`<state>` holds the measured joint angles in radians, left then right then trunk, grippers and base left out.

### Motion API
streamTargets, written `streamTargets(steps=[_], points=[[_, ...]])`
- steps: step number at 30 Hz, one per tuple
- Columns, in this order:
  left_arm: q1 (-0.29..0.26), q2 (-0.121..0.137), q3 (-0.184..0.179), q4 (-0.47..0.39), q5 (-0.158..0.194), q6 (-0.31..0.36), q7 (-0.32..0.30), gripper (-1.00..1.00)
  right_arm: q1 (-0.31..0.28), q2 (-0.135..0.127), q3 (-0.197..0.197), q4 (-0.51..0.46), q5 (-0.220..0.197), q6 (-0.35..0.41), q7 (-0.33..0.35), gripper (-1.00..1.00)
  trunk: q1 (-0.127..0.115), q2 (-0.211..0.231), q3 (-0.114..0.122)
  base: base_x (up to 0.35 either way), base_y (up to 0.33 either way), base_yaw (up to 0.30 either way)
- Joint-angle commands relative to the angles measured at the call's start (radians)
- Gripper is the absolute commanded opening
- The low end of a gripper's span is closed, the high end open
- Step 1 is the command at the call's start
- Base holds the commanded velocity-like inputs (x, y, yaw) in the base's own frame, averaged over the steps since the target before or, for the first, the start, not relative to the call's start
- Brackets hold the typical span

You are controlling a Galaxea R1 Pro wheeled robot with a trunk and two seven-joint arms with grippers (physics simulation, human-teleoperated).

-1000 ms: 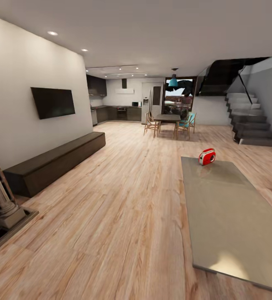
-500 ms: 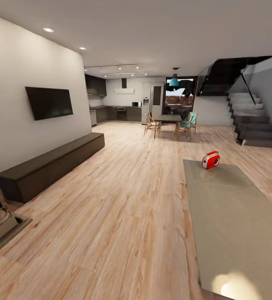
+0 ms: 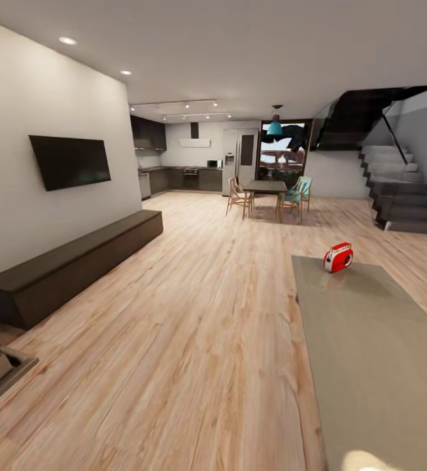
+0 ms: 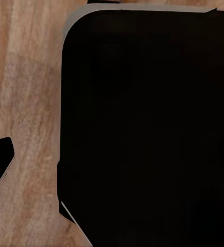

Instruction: Turn on the radio receiver that's on the table in the living room.

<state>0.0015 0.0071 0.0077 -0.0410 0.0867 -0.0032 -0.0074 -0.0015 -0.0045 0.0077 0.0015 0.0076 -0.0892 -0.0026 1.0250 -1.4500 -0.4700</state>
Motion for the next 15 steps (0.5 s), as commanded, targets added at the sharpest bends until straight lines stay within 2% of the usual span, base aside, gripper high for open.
streamTargets(steps=[1, 15], points=[[0.000, 0.000, 0.000, 0.000, 0.000, 0.000, 0.001, 1.00, 0.000, 0.000, 0.000, 0.000, 0.000, 0.000, 0.000, 1.00, 0.000, 0.000, 0.000, 0.324, 0.000, 0.000], [0.000, 0.001, 0.000, 0.000, 0.001, 0.000, 0.004, 1.00, 0.000, -0.001, 0.000, 0.000, 0.000, -0.002, 0.000, 1.00, 0.000, 0.000, 0.000, 0.324, 0.000, 0.000]])
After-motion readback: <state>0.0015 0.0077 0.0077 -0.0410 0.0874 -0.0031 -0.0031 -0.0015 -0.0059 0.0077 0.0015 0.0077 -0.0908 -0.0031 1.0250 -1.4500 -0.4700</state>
